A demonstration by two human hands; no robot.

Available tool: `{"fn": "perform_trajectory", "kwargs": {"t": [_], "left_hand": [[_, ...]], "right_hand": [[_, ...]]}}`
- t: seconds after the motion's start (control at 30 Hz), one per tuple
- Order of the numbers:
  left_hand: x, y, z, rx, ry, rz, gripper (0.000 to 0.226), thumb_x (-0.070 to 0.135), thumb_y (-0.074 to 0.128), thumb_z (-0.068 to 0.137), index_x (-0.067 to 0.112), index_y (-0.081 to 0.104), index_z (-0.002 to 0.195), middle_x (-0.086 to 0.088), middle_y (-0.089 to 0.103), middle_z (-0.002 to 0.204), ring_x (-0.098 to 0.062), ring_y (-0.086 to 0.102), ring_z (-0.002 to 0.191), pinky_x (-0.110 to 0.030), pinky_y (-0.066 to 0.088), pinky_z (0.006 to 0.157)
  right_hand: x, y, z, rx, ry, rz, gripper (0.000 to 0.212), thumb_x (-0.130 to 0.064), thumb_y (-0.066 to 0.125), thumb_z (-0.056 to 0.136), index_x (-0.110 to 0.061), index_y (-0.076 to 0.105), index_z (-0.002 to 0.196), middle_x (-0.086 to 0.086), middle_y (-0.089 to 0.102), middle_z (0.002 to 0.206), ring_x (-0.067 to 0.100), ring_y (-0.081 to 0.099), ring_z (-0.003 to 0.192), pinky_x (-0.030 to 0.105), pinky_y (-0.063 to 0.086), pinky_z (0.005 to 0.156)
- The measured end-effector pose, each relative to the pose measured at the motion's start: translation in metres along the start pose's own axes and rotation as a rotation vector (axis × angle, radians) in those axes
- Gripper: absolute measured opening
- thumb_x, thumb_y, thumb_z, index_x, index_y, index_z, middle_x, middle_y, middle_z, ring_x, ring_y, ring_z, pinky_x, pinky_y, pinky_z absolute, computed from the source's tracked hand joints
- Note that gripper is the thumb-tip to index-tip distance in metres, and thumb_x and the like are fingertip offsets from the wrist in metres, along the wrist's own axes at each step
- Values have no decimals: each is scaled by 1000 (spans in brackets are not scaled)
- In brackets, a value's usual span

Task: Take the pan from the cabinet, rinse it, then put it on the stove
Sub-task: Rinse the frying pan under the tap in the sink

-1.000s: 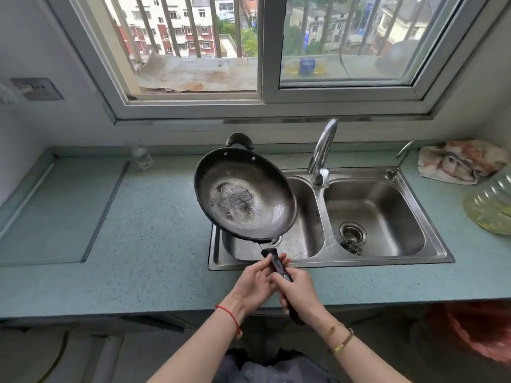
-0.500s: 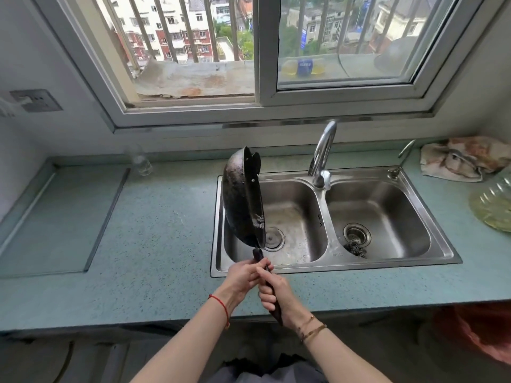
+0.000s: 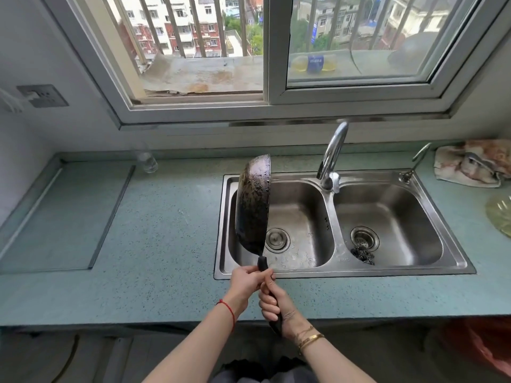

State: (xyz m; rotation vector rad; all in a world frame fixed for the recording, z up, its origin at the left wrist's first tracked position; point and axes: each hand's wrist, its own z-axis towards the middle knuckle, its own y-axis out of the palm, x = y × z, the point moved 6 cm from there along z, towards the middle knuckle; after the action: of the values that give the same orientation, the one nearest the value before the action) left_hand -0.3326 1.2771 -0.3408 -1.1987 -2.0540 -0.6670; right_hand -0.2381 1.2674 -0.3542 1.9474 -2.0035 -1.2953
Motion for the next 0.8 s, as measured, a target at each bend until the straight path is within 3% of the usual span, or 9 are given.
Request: {"fn": "perform_trajectory", "kwargs": {"t": [0.13,0.23,0.33,0.43,0.6,0.7,0.8], "left_hand": [[-3,4,2,27,-6,74,18,11,83,72,-1,76,83,-26,75,91,-27,73,84,-37,59,86],[-8,11,5,55,-21,105,28,14,85,66,-4,75,85,-26,75,90,-29,74,83,-40,60,85],[-12,18,5,102,-28,126,20,8,84,70,-1,74,84,-19,76,85,-26,74,81,-33,62,78],[-17,25,6,133,-29,143,20,5,84,67,-1,75,84,-13,75,79,-24,73,78,-32,63,72],[-26,33,7,210,-42,279,15,17,86,65,14,75,75,-3,75,72,-19,73,77,-38,62,78],[-32,40,8,219,-50,337,17,20,87,63,19,72,69,-5,76,74,-20,75,77,-39,62,77],[-32,46,1,250,-39,396,18,19,88,65,11,76,75,-5,73,72,-18,71,72,-31,61,73]], "right_hand": [[-3,-10,-2,21,12,-73,48,-61,54,81,-18,46,62,-6,30,43,4,28,29,16,24,27],[-8,-18,-8,46,32,-204,55,-64,44,91,-14,51,67,5,47,53,15,47,41,24,44,41],[-19,-33,-13,117,39,-501,62,-65,33,93,-8,52,77,11,57,62,22,58,46,34,56,50],[-33,-48,-16,191,-38,-775,56,-63,29,96,-14,55,98,12,65,70,27,64,57,37,57,59],[-31,-60,-25,245,-77,-1275,29,-46,36,102,-20,49,105,8,71,100,28,68,96,38,53,88],[-25,-70,-29,323,-91,-1587,42,-44,32,103,-11,52,120,17,66,115,37,62,111,40,48,89],[-19,-77,-28,354,-72,-1656,46,-41,30,104,-8,55,125,19,65,121,38,60,115,41,47,91]]}}
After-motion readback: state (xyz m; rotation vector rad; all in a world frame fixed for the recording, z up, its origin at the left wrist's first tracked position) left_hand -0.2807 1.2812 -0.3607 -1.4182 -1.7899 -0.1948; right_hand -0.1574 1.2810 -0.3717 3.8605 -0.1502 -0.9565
